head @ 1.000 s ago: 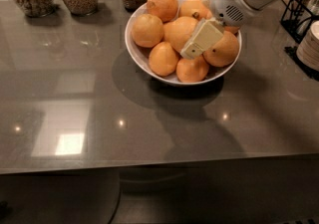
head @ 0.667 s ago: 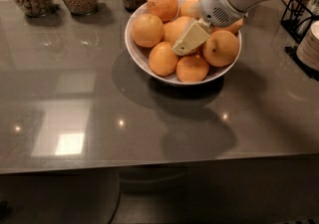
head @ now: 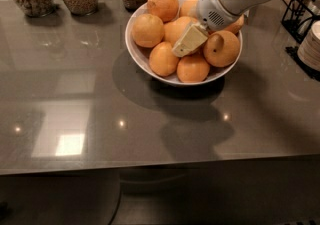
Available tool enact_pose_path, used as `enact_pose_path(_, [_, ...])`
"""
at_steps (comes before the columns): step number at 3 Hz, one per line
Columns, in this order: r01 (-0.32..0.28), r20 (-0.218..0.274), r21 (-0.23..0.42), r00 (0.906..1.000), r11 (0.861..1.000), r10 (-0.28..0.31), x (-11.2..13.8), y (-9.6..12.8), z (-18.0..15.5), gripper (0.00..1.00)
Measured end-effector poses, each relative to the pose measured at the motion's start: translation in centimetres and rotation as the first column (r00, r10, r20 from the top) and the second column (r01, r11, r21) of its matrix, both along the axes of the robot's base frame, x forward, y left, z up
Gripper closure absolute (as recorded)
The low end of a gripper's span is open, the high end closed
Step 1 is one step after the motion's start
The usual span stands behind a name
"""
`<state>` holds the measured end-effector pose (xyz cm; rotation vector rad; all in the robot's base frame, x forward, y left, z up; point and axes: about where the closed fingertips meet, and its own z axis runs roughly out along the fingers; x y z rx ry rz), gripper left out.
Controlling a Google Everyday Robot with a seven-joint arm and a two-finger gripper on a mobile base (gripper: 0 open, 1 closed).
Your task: Pick orange from white bowl
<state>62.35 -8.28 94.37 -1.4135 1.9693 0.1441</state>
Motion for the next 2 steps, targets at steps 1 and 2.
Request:
enact_pose_path(1, [0.019, -0.018, -0.017, 0.9997, 1.0, -0.019, 0.7, -0.5, -1.2, 0.3])
enact_pose_path(2, [0.036, -0.036, -0.032, 0.9987, 0.999, -0.037, 1.0, -1.0, -2.2, 0.33])
